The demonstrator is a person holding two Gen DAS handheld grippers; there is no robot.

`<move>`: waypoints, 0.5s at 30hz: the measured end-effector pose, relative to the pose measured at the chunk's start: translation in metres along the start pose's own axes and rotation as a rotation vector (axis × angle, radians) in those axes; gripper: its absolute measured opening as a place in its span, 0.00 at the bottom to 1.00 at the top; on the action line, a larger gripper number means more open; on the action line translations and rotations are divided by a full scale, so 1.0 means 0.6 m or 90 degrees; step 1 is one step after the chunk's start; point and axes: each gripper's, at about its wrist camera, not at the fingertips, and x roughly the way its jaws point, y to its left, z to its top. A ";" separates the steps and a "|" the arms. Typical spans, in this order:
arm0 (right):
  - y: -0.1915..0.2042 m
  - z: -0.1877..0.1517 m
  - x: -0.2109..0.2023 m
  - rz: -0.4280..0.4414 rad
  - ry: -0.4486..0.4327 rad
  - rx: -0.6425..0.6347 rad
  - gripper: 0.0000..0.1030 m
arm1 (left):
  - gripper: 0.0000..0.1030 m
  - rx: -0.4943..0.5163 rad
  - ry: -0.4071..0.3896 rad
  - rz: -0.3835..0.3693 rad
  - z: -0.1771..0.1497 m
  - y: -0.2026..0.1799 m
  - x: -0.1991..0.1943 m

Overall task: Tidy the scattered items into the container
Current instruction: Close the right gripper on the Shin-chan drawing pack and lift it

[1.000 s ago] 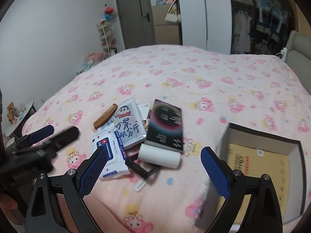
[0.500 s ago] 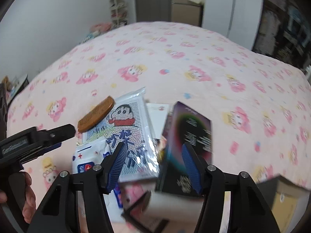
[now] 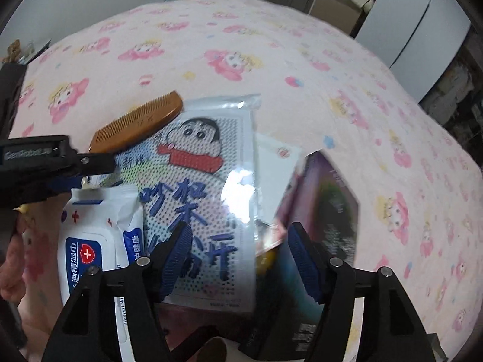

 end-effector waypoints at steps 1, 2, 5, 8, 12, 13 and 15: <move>-0.006 0.003 0.008 0.027 0.008 0.021 0.63 | 0.60 0.002 -0.001 -0.003 0.000 0.000 0.001; -0.010 0.006 0.012 0.044 0.007 0.037 0.65 | 0.60 0.002 0.001 -0.008 0.001 -0.001 0.002; -0.009 0.017 0.014 0.063 0.006 0.054 0.65 | 0.61 0.003 0.005 -0.033 0.002 -0.003 0.004; -0.004 0.015 -0.005 0.074 0.004 0.071 0.61 | 0.61 0.019 0.002 -0.049 0.002 -0.011 -0.002; -0.013 -0.006 -0.055 0.083 -0.019 0.094 0.57 | 0.61 0.058 0.005 -0.095 -0.001 -0.028 -0.019; -0.017 -0.018 -0.070 0.088 -0.024 0.096 0.57 | 0.61 0.055 0.010 -0.101 0.000 -0.029 -0.019; -0.026 -0.028 -0.076 0.104 -0.017 0.104 0.57 | 0.63 0.051 0.021 -0.113 0.001 -0.030 -0.018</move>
